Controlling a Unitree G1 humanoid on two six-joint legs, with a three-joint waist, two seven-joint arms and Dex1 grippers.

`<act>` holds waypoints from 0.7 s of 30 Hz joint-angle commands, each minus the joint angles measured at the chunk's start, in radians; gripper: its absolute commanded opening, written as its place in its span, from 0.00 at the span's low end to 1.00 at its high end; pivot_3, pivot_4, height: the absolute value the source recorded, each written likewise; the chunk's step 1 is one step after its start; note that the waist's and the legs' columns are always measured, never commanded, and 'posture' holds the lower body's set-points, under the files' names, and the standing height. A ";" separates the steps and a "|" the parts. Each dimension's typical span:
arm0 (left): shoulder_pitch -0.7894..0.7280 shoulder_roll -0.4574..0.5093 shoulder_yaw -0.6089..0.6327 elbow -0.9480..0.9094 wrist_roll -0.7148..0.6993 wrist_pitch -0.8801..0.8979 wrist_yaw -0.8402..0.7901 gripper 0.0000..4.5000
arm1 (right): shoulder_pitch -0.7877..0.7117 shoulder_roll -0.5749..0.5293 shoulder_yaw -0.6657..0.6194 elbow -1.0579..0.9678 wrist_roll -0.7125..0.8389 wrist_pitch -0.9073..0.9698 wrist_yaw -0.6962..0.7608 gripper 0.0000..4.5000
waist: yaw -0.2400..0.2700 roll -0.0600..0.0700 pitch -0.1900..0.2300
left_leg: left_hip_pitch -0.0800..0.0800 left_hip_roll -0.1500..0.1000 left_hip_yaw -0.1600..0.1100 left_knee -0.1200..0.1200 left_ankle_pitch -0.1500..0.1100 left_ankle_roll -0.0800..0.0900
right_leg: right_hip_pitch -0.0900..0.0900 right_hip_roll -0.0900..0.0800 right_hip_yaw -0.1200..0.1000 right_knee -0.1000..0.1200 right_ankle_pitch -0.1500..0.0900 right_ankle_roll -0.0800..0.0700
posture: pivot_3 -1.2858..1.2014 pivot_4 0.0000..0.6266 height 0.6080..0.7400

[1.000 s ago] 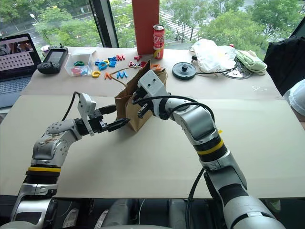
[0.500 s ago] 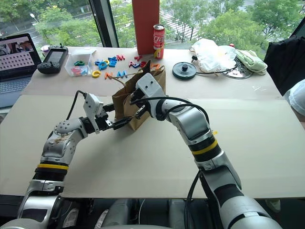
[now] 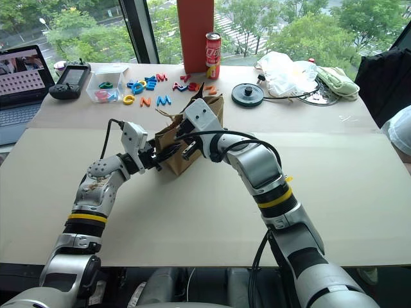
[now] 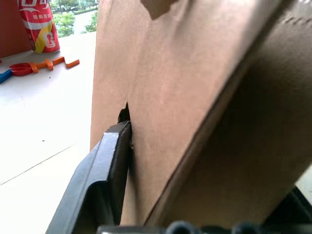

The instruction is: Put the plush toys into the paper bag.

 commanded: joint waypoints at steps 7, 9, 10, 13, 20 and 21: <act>-0.014 0.000 0.013 -0.017 0.008 -0.049 0.023 0.14 | 0.096 -0.123 -0.044 -0.217 0.029 0.052 0.055 0.00 | 0.004 0.000 0.000 | -0.001 0.000 0.000 0.000 0.000 0.000 | 0.000 -0.001 0.000 -0.001 0.000 0.000 | 0.52 0.24 0.99; -0.013 -0.001 0.015 -0.012 0.008 -0.056 0.024 0.14 | 0.114 -0.149 -0.040 -0.244 0.034 0.052 0.071 0.00 | 0.003 0.000 0.000 | 0.000 0.000 -0.001 0.000 0.000 0.000 | 0.000 -0.001 0.000 -0.001 0.000 0.000 | 0.52 0.24 0.99; -0.013 -0.002 0.016 -0.008 0.006 -0.059 0.022 0.14 | 0.118 -0.155 -0.040 -0.248 0.037 0.054 0.074 0.00 | 0.001 0.000 0.000 | 0.000 0.000 -0.001 0.000 0.000 0.000 | 0.000 0.000 0.000 -0.001 0.000 0.000 | 0.52 0.24 0.99; -0.014 -0.010 0.024 -0.001 -0.008 -0.068 0.016 0.02 | 0.120 -0.158 -0.041 -0.251 0.042 0.048 0.076 0.00 | -0.002 0.000 0.000 | 0.000 0.000 -0.002 0.000 0.000 0.000 | 0.000 0.000 0.000 0.000 0.000 0.000 | 0.52 0.24 0.99; -0.002 0.012 0.054 -0.055 -0.066 -0.046 -0.032 0.01 | 0.200 -0.305 -0.202 -0.298 0.115 -0.015 0.192 0.00 | 0.012 0.000 0.000 | -0.001 -0.001 -0.002 0.000 0.000 0.000 | 0.001 0.000 0.000 -0.002 0.000 0.000 | 0.52 0.24 0.99; 0.002 0.024 0.061 -0.073 -0.081 -0.034 -0.050 0.01 | 0.215 -0.339 -0.240 -0.296 0.130 -0.023 0.214 0.00 | 0.017 0.000 0.000 | -0.001 -0.001 -0.001 0.000 0.000 0.000 | 0.001 -0.001 -0.001 -0.002 0.000 0.000 | 0.52 0.24 0.99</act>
